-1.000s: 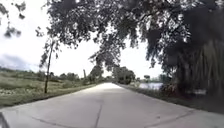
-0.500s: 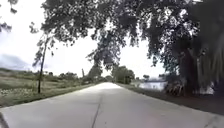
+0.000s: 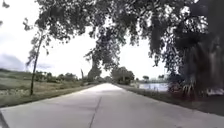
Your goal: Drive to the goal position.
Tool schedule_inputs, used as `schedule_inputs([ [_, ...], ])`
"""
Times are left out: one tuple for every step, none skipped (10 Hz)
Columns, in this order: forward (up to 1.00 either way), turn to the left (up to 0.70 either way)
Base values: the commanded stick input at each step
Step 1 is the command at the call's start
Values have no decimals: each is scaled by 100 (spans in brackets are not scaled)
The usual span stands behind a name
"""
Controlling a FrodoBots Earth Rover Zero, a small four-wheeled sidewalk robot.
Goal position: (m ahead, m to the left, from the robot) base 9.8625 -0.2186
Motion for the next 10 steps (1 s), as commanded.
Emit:
schedule_inputs([
  [85,0],
  [85,0],
  [85,0],
  [85,0],
  [85,0],
  [85,0],
  [85,0],
  [85,0],
  [85,0],
  [85,0],
])
